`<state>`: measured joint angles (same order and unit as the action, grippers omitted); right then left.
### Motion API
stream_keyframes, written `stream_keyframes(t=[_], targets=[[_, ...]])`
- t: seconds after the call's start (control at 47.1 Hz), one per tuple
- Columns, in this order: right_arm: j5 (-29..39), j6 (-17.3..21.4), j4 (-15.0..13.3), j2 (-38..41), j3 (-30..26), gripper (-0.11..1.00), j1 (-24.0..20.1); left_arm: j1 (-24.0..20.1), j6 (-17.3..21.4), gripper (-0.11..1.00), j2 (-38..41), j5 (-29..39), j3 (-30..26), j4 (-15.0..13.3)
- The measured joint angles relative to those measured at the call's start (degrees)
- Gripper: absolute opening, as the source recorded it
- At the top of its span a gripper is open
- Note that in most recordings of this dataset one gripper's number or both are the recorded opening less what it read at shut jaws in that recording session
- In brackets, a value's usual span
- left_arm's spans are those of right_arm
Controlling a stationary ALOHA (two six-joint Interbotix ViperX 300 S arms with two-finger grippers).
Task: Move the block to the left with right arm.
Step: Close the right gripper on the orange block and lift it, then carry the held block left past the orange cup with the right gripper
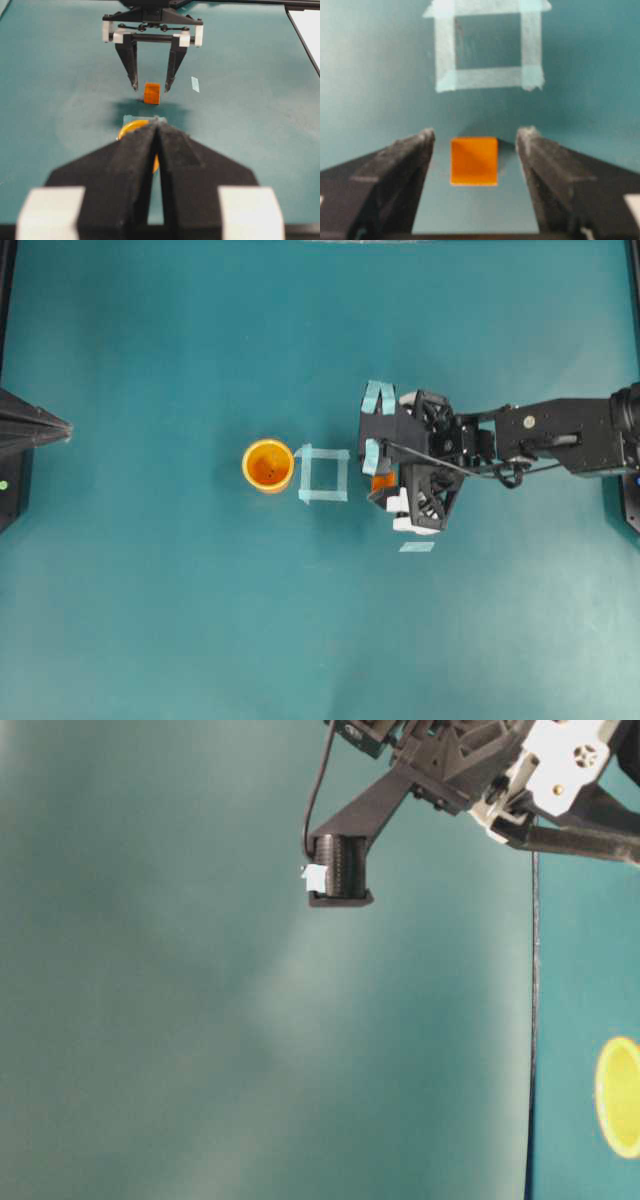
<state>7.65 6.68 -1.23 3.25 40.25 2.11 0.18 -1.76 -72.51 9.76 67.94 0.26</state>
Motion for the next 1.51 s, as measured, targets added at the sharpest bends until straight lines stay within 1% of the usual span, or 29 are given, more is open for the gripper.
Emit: stream_keyframes(t=[0.276, 0.616, 0.743, 0.871, 0.935, 1.041, 1.189, 1.359, 1.508], targets=[[0.00, 0.18, 0.09, 0.00, 2.11, 0.66, 0.09, -0.09, 0.00, -0.01, 0.00, 0.00, 0.00, 0.00], [-0.18, 0.18, 0.18, 1.05, 2.11, 0.63, 0.00, -0.09, 0.00, -0.01, 0.00, 0.00, 0.09, 0.00], [-0.18, 0.09, 0.09, 1.58, 1.49, 0.56, 0.09, -0.09, 0.00, -0.01, 0.00, 0.00, 0.00, 0.00], [-0.18, 0.26, 0.18, 1.85, 0.79, 0.45, -0.09, -0.09, 0.00, -0.01, 0.00, 0.00, 0.00, 0.00], [0.00, 0.26, 0.18, 1.85, 0.26, 0.43, -0.26, -0.09, 0.00, -0.01, 0.00, 0.00, 0.00, 0.00], [2.55, 0.53, 0.18, 1.67, -1.23, 0.41, -1.14, 0.00, -0.09, -0.01, 0.00, 0.00, 0.09, 0.00], [8.70, 0.26, 0.18, 0.26, -4.04, 0.41, -2.29, 0.00, -0.09, -0.01, 0.00, 0.00, 0.00, 0.09], [15.38, 0.26, 0.26, -0.97, -8.17, 0.41, -2.29, 0.00, -0.09, -0.01, 0.00, 0.00, 0.00, 0.00], [18.46, 0.18, 0.18, -1.14, -11.60, 0.41, -2.29, -0.09, -0.09, -0.01, 0.00, 0.09, 0.00, 0.00]])
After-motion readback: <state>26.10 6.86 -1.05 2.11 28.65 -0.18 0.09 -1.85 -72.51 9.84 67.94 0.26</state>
